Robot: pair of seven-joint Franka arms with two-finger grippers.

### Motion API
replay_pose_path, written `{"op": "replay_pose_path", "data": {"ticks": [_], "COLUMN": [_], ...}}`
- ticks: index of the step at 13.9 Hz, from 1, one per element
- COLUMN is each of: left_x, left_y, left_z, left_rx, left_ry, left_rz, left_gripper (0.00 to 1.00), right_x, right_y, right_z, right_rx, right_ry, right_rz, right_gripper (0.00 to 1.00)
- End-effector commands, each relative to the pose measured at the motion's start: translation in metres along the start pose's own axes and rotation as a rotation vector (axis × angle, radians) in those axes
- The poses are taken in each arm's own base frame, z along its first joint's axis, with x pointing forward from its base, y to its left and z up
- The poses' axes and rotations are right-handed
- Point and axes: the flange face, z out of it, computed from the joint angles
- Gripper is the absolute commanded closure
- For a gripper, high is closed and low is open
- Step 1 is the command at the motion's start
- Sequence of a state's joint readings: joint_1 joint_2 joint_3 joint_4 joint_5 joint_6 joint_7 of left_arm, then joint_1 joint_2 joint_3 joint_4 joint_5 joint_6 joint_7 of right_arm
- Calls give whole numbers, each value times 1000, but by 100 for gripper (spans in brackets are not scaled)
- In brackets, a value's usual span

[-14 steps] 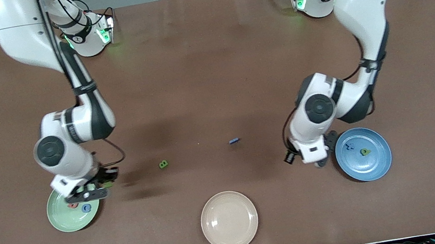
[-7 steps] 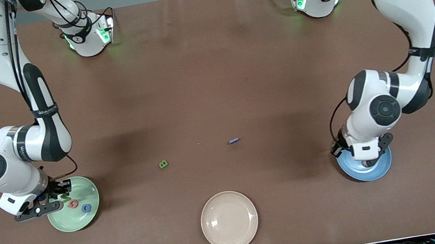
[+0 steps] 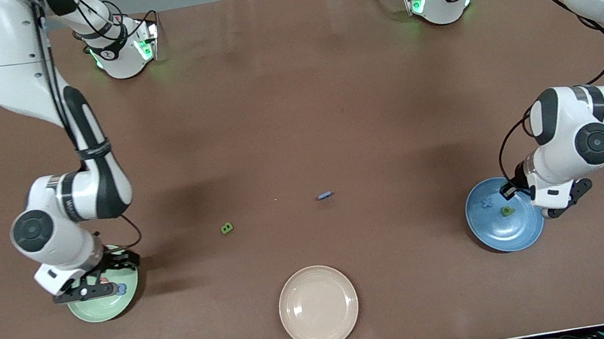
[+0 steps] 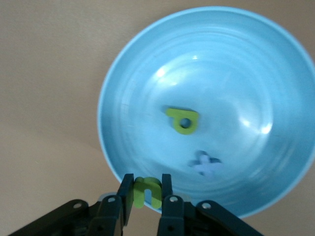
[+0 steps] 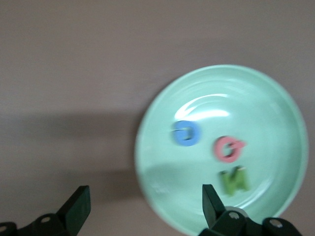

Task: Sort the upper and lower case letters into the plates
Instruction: 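Release the green n into the blue plate while the right gripper reaches the B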

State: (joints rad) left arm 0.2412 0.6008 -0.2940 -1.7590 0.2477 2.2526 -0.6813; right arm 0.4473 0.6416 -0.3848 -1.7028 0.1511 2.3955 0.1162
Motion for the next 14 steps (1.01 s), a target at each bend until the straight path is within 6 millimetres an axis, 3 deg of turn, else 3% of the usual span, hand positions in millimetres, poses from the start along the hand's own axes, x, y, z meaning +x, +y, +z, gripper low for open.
{"op": "replay_pose_path", "data": {"ticks": [1,2,3,6,9,11,14], "left_x": [-5,-5,-9,-54,-107,-150,-190], "left_y": [2,4,12,85,155,213,265], "left_z": [-6,-13,-18,-46,-62,-61,-41], "left_rx": [1,-2,-13,-94,-136,-155,-138], "left_ry": [10,18,19,11,6,1,35], "left_rz": [23,17,15,7,14,-1,113], "left_gripper": [7,0,0,0,0,1,7], "right_x": [-15,-21,-30,-56,-71,-80,-83], "right_y": [-64,-85,-106,-161,-184,-200,-205], "right_z": [-10,-10,-9,0,16,29,38], "right_rx": [60,101,135,140,121,119,113], "right_ry": [-17,-35,-60,-92,-109,-91,-89], "right_rz": [209,268,332,419,443,460,455], "right_gripper": [0,0,0,0,0,1,14]}}
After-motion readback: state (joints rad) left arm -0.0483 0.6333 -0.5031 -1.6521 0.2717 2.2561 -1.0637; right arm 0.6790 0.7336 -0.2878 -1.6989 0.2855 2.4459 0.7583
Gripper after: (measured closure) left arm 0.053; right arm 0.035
